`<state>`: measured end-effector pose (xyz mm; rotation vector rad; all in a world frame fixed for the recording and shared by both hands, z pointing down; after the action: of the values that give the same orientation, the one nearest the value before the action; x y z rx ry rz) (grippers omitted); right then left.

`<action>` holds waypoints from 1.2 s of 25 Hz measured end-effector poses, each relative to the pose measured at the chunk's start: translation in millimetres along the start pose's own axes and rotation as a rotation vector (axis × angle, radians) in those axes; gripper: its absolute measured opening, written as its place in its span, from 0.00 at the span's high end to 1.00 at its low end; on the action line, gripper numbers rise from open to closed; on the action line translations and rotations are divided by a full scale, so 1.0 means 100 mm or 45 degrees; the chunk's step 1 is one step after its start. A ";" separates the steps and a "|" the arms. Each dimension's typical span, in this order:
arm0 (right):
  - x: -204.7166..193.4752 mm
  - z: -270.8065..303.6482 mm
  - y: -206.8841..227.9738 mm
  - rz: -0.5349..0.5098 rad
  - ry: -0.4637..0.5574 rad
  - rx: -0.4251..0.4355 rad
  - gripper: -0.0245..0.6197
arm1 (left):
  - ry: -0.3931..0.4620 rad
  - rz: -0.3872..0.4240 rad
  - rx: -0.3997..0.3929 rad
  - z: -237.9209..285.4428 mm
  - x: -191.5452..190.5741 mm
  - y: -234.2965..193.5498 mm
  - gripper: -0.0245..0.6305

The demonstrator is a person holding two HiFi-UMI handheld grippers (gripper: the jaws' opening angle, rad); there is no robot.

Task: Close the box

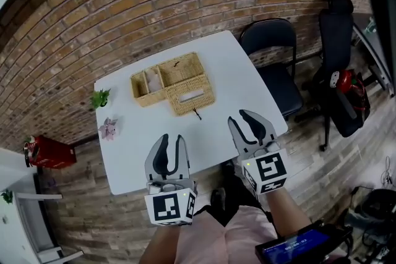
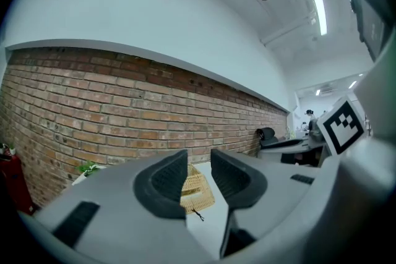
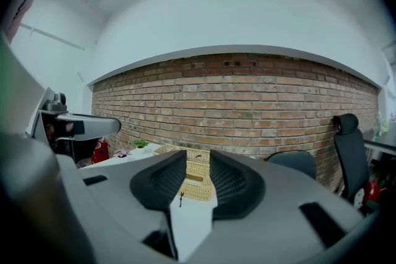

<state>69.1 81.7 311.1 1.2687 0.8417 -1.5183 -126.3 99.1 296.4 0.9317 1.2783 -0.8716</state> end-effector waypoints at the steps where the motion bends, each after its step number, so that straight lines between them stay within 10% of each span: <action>1: -0.01 0.06 0.04 0.003 -0.006 0.007 0.77 | -0.007 0.002 0.005 0.07 -0.02 -0.01 0.78; 30: 0.34 1.70 1.09 0.027 -0.026 0.308 0.76 | -0.054 0.127 0.331 1.42 0.26 -0.45 0.78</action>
<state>118.0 -116.3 323.6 1.4290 0.6430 -1.6505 -111.5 -49.5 274.9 1.1655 1.0891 -0.9882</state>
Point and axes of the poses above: the fingertips, and each gripper's own axes: z forward along the fingers, y to its right, x out of its top, the point moved 5 cm from there along -z, backward along the fingers, and after that the axes turned 7 degrees about z, right-handed, at the moved point
